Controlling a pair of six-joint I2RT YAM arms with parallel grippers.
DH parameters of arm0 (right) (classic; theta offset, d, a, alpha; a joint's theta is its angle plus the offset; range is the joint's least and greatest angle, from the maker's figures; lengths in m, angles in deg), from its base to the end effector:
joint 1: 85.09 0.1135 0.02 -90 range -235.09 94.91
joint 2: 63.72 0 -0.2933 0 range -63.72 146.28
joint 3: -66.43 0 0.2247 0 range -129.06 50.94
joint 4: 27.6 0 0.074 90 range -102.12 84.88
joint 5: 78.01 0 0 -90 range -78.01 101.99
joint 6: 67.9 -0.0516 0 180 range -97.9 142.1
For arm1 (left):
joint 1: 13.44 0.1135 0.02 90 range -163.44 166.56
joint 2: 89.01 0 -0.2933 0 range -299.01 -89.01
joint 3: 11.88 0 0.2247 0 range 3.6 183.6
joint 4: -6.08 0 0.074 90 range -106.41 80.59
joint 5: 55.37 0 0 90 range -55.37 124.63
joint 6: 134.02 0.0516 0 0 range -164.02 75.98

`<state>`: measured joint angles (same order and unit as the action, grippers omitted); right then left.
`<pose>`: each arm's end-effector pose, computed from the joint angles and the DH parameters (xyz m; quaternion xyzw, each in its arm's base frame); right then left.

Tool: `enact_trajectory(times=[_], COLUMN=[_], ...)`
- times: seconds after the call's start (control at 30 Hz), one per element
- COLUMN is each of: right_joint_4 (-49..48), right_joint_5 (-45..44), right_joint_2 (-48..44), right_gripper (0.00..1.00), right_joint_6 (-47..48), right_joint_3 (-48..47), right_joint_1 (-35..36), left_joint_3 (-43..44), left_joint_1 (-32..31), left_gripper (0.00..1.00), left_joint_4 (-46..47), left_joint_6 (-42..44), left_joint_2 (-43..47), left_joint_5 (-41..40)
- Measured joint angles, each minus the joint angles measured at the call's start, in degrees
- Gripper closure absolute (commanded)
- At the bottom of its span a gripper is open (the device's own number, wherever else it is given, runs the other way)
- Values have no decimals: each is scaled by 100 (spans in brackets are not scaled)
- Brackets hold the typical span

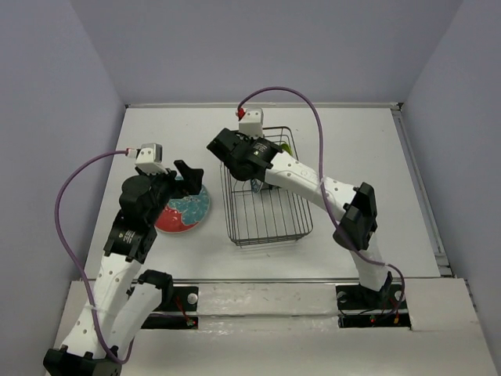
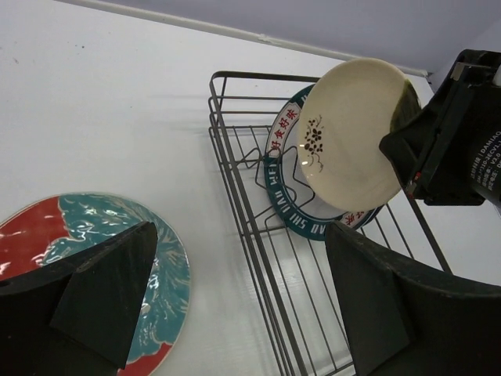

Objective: Load the plates into the dish rack

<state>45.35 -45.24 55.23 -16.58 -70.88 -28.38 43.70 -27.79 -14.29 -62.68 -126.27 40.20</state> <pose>0.2746 0.3392 0.3579 0.0128 0.8488 -0.1096 0.5171 0.1200 -0.0359 0.3572 0.0067 0.7196 -0.2306 0.6550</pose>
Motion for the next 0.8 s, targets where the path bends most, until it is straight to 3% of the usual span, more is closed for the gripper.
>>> enact_trajectory(times=[0.5, 0.6, 0.77, 0.8], right_joint_4=[181, 76, -352, -490], right_joint_5=[26, 59, 223, 291], right_joint_2=[219, 365, 361, 352], right_gripper=[93, 84, 49, 47], right_joint_6=[-232, -210, -17, 48], right_joint_3=[83, 92, 214, 295], right_joint_1=[0, 0, 13, 13], left_joint_3=[0, 0, 0, 0], left_joint_1=[-20, -20, -17, -17], left_gripper=[1, 1, 1, 1], left_joint_4=[-142, -199, -269, -280], left_joint_6=[20, 17, 15, 13], left_joint_2=[24, 4, -133, -177], left_joint_5=[-439, -616, -872, -914])
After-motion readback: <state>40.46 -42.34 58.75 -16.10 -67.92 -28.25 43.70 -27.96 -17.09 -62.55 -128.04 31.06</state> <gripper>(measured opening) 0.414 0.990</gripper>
